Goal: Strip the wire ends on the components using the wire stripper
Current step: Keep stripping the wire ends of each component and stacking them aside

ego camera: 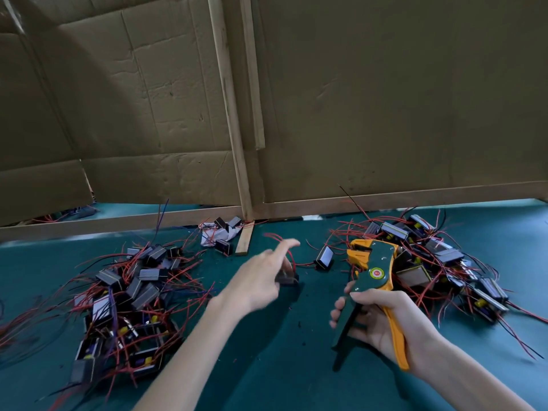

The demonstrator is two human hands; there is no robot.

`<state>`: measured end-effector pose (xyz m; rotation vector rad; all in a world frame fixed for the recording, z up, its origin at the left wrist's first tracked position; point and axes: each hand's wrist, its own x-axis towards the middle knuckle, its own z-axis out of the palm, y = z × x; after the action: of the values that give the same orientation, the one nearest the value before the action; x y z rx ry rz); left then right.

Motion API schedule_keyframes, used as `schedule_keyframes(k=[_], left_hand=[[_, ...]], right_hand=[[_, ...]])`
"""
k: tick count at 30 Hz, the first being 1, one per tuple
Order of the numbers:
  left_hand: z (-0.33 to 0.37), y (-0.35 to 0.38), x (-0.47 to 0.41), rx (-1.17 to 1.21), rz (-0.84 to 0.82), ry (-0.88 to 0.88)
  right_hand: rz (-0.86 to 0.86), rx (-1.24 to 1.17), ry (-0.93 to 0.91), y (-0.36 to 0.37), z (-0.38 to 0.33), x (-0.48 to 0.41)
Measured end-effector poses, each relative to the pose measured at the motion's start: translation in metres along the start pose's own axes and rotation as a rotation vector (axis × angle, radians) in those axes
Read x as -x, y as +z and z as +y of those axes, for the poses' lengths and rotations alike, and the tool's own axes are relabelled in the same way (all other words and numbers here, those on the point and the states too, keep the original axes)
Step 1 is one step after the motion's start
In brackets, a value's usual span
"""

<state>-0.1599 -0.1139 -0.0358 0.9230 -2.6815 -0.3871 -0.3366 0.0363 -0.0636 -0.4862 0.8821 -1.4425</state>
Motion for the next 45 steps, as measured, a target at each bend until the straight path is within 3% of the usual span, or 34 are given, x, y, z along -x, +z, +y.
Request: schedule_keyframes(k=[2, 4, 7, 9, 10, 13, 16, 18, 21, 26, 32, 35, 38, 45], left_hand=[[-0.004, 0.01, -0.001, 0.018, -0.097, -0.031], [-0.008, 0.013, -0.002, 0.146, -0.09, -0.051], [-0.015, 0.005, -0.005, 0.346, 0.158, -0.115], [-0.023, -0.002, -0.008, 0.324, 0.346, -0.209], [-0.026, -0.004, -0.009, 0.271, 0.364, -0.294], [-0.022, 0.002, -0.007, 0.074, 0.217, -0.548], [-0.009, 0.018, -0.004, 0.01, 0.19, -0.614], [-0.007, 0.025, -0.005, 0.072, 0.218, -0.62], [-0.009, 0.026, -0.007, 0.374, 0.232, -0.651], [-0.003, 0.028, -0.008, 0.885, 0.096, -0.568], [0.009, 0.036, -0.011, 0.921, 0.105, -0.479], [0.013, 0.038, -0.01, 0.977, 0.126, -0.354], [0.015, 0.033, -0.009, 1.103, 0.177, -0.286], [0.02, 0.012, -0.008, 1.131, 0.314, -0.18]], right_hand=[[0.003, 0.002, -0.003, -0.001, -0.001, 0.0], [0.003, 0.005, -0.003, -0.001, -0.001, 0.0], [0.014, 0.001, -0.006, -0.002, -0.001, -0.001], [0.017, -0.006, -0.007, -0.002, -0.001, -0.002], [0.018, -0.005, -0.004, -0.003, -0.001, -0.002], [0.013, -0.007, 0.004, -0.004, 0.002, -0.004], [0.007, -0.004, 0.008, -0.003, 0.005, -0.005], [-0.009, 0.003, 0.007, -0.002, 0.007, -0.005], [-0.016, 0.022, -0.008, -0.003, 0.008, -0.006], [-0.016, 0.026, -0.035, -0.004, 0.007, -0.006], [-0.018, 0.015, -0.054, -0.001, 0.003, 0.0], [-0.003, 0.006, -0.058, 0.003, 0.001, 0.002], [0.003, 0.005, -0.061, 0.007, -0.001, 0.005], [-0.007, 0.019, -0.071, 0.01, -0.002, 0.008]])
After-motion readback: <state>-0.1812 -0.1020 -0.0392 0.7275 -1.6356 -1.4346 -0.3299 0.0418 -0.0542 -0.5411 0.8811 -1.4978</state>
